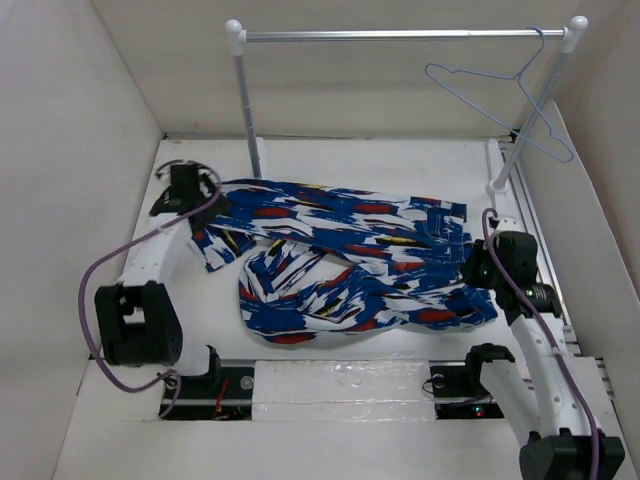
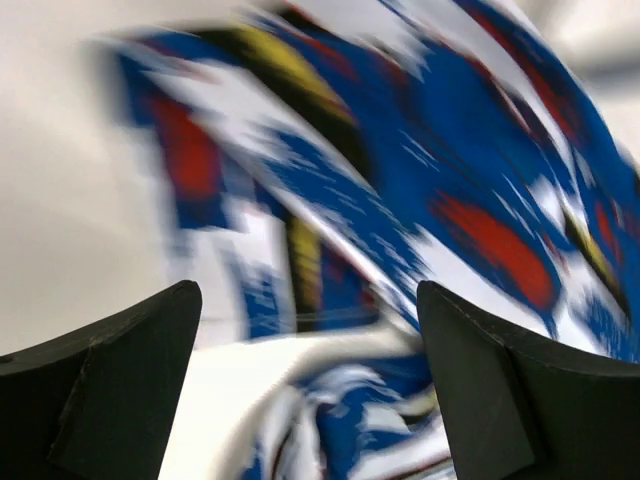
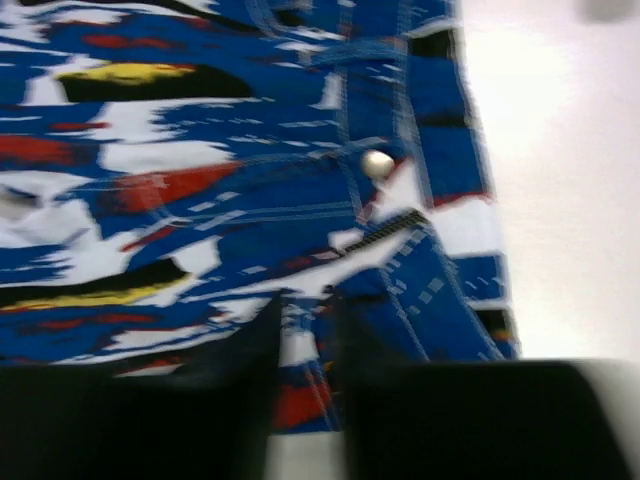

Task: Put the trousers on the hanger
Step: Fold the trousers

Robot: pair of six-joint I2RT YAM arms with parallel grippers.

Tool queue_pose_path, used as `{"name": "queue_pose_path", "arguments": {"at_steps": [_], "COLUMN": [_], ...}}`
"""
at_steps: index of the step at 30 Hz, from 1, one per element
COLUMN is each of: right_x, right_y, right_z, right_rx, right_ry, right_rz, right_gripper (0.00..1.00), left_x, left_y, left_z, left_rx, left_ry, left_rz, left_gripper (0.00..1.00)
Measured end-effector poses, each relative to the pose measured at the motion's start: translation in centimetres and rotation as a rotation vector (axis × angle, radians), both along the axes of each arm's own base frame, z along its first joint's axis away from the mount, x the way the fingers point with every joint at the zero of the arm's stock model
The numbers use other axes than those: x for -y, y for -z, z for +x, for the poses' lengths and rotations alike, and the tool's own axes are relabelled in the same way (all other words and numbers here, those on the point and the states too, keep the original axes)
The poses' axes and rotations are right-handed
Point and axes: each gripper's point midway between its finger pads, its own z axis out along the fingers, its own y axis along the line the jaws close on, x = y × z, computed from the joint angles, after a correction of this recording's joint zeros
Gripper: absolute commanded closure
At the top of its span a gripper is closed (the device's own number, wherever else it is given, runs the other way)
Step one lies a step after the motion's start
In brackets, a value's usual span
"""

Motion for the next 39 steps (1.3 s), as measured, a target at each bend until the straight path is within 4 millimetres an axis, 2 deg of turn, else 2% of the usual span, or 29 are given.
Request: {"name": "queue_pose_path", "arguments": {"at_steps": [1, 2, 4, 5, 7, 8, 9, 10, 13, 15, 17, 19, 20, 21, 24, 28, 32, 33, 35, 36, 39], "right_x": [-0.7, -1.5, -3.5, -4.8, -7.9, -9.2, -10.5, -11.7, -14.5, -16.5, -18.1, -19.1, -19.4, -19.7, -20.2, -21.0, -21.4, -21.4, -21.5, -21.5, -21.8], "right_y": [0.0, 0.1, 0.7, 1.2, 2.3, 2.7, 2.7, 2.9, 2.7, 2.5, 2.6, 3.1, 3.4, 3.8, 5.0, 5.7, 6.0, 6.1, 6.2, 6.2, 6.2], "right_z": [0.7, 1.4, 2.6, 3.0, 2.9, 2.6, 2.4, 2.0, 1.6, 1.3, 0.8, 0.5, 0.4, 0.3, 0.1, -0.1, -0.1, -0.1, 0.0, 0.1, 0.6], "right_rx": [0.001, -0.004, -0.024, -0.043, -0.074, -0.084, -0.075, -0.088, -0.074, -0.06, -0.058, -0.066, -0.075, -0.088, -0.118, -0.131, -0.131, -0.133, -0.137, -0.138, -0.14], "right_ry": [-0.037, -0.087, -0.185, -0.244, -0.379, -0.44, -0.502, -0.548, -0.655, -0.727, -0.782, -0.818, -0.829, -0.841, -0.859, -0.883, -0.89, -0.89, -0.89, -0.887, -0.884], "right_rz": [0.017, 0.029, 0.042, 0.041, 0.042, 0.038, 0.036, 0.034, 0.01, 0.0, -0.004, -0.017, -0.021, -0.027, -0.039, -0.043, -0.042, -0.042, -0.043, -0.045, -0.051], "right_gripper": [1.0, 1.0, 1.0, 1.0, 0.98, 0.86, 0.64, 0.64, 0.44, 0.39, 0.33, 0.32, 0.33, 0.33, 0.34, 0.35, 0.36, 0.45, 0.54, 0.61, 0.65], "left_x": [-2.6, -4.9, -7.9, -8.6, -8.8, -8.9, -8.9, -9.3, -10.7, -11.8, -12.0, -11.0, -10.0, -9.9, -8.6, -7.2, -6.8, -6.9, -7.3, -7.5, -7.9], "left_y": [-0.1, -0.2, -0.2, -0.1, -0.2, -0.2, -0.1, 0.0, 0.8, 2.1, 3.6, 4.5, 4.4, 4.4, 3.5, 3.3, 3.7, 3.9, 4.6, 5.0, 6.1], "left_z": [-0.7, -1.5, -3.2, -4.1, -5.1, -5.3, -5.4, -5.5, -4.8, -4.2, -4.1, -3.7, -2.7, -2.7, -0.6, 1.4, 2.7, 2.9, 3.4, 3.5, 4.0], "left_rx": [0.015, 0.031, 0.053, 0.058, 0.071, 0.077, 0.079, 0.083, 0.1, 0.12, 0.123, 0.129, 0.16, 0.162, 0.214, 0.218, 0.203, 0.198, 0.191, 0.186, 0.166], "left_ry": [-0.082, -0.163, -0.288, -0.329, -0.37, -0.386, -0.396, -0.417, -0.467, -0.505, -0.536, -0.527, -0.508, -0.506, -0.454, -0.414, -0.416, -0.423, -0.442, -0.452, -0.479], "left_rz": [-0.016, -0.03, -0.049, -0.055, -0.066, -0.071, -0.081, -0.089, -0.194, -0.286, -0.368, -0.451, -0.525, -0.528, -0.62, -0.679, -0.701, -0.703, -0.702, -0.701, -0.7], "left_gripper": [0.17, 0.17, 0.18, 0.19, 0.18, 0.18, 0.17, 0.17, 0.16, 0.16, 0.16, 0.16, 0.17, 0.17, 0.2, 0.29, 0.33, 0.34, 0.36, 0.37, 0.37]}}
